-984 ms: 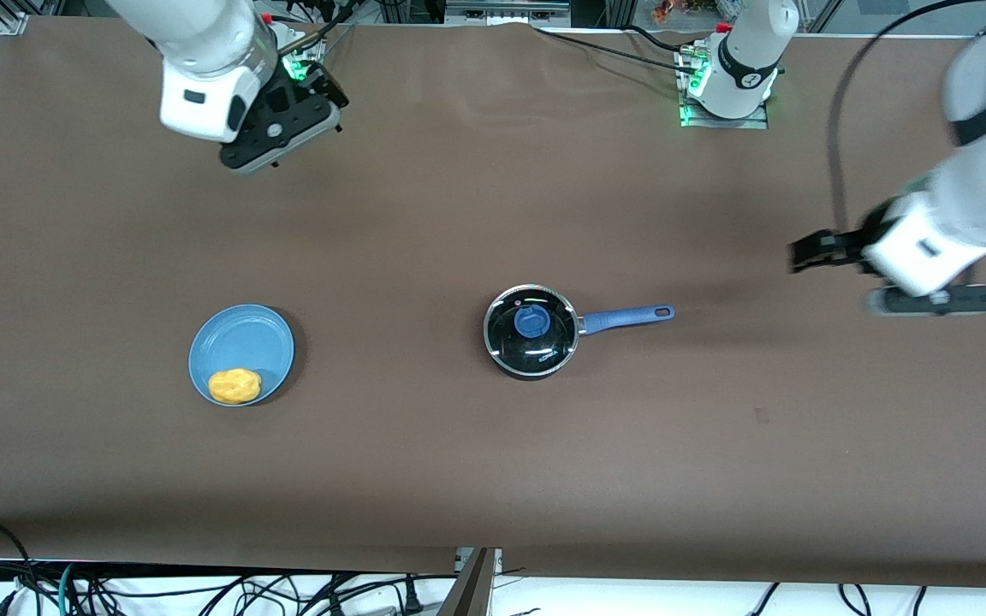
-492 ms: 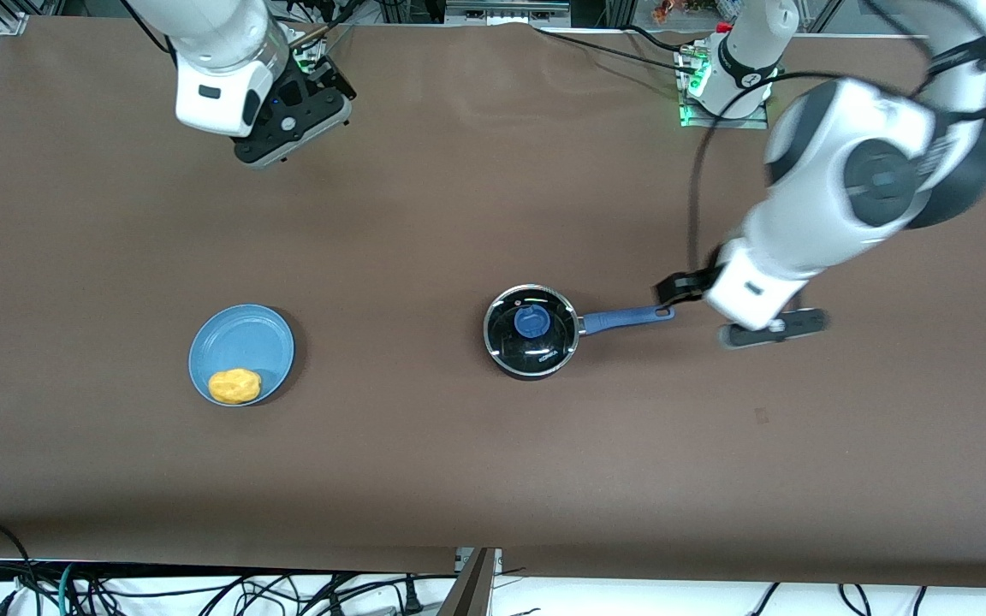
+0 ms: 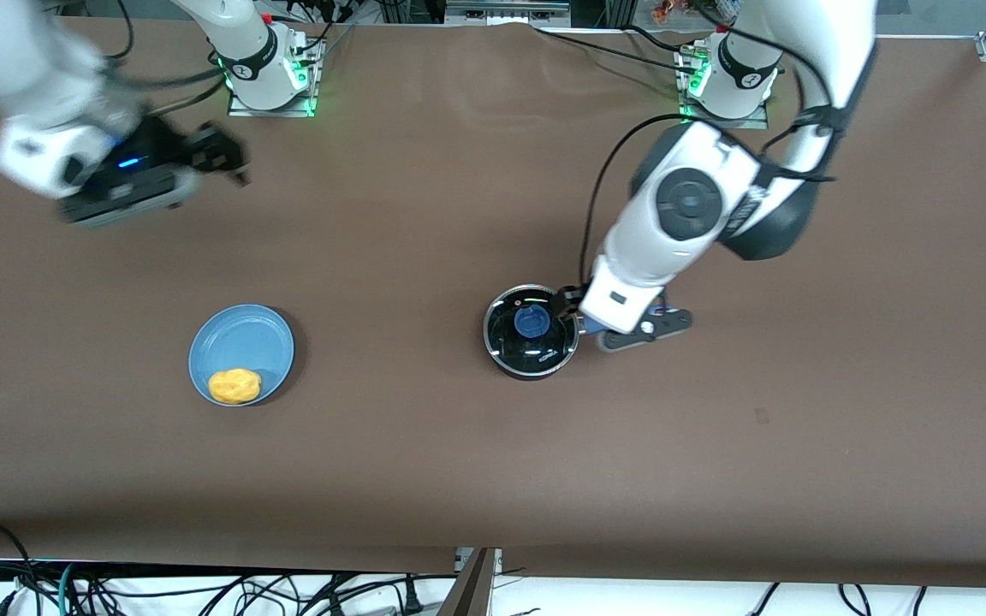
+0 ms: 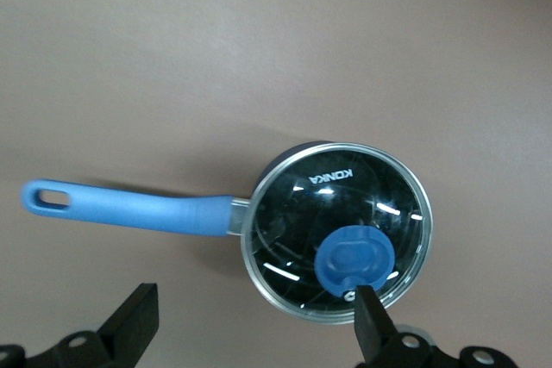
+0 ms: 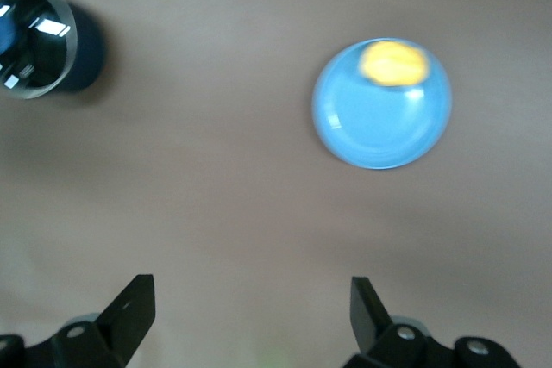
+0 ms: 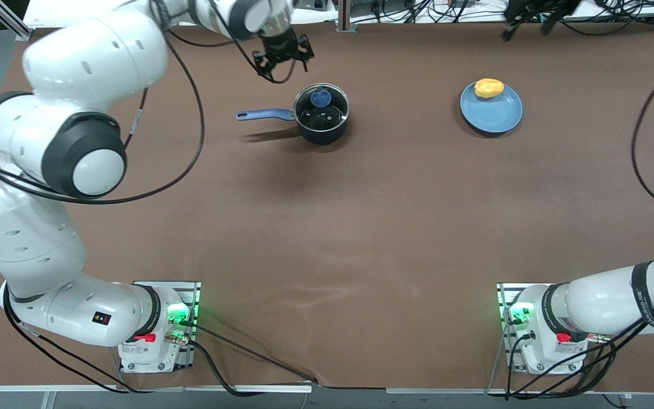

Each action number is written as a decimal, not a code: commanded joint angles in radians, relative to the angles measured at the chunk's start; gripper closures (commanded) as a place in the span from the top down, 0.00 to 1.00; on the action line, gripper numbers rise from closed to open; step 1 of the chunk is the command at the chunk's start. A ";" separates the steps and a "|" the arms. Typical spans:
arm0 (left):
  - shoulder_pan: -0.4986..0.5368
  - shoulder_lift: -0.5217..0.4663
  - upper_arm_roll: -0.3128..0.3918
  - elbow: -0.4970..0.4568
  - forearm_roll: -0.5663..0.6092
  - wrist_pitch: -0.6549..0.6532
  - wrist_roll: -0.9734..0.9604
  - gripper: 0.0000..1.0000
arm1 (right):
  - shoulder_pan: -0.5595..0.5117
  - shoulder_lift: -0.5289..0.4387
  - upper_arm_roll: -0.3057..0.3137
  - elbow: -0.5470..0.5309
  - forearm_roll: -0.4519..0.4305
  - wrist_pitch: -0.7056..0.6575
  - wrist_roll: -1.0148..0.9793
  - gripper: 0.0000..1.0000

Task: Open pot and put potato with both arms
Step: 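Lower the left gripper onto the lid's blue knob and grasp it, then hold the lid with the left gripper while the right gripper grasps the potato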

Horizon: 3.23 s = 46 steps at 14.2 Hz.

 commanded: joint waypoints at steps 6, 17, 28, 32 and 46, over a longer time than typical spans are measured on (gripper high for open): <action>-0.157 0.181 0.013 0.156 0.184 0.051 -0.137 1.00 | -0.116 0.061 -0.017 0.015 -0.037 0.074 -0.004 1.00; -0.159 0.198 0.014 0.058 0.263 0.171 -0.048 1.00 | -0.115 0.309 -0.017 0.009 -0.137 0.253 0.012 1.00; -0.142 0.175 0.015 0.046 0.263 0.135 -0.003 1.00 | -0.106 0.665 -0.017 0.084 -0.131 0.632 0.502 1.00; -0.145 0.178 0.015 0.046 0.255 0.135 -0.015 0.95 | -0.107 0.717 -0.017 0.110 -0.131 0.646 0.513 1.00; -0.136 0.124 0.011 0.055 0.215 0.076 -0.008 0.62 | -0.102 0.734 -0.015 0.072 -0.111 0.707 0.562 0.76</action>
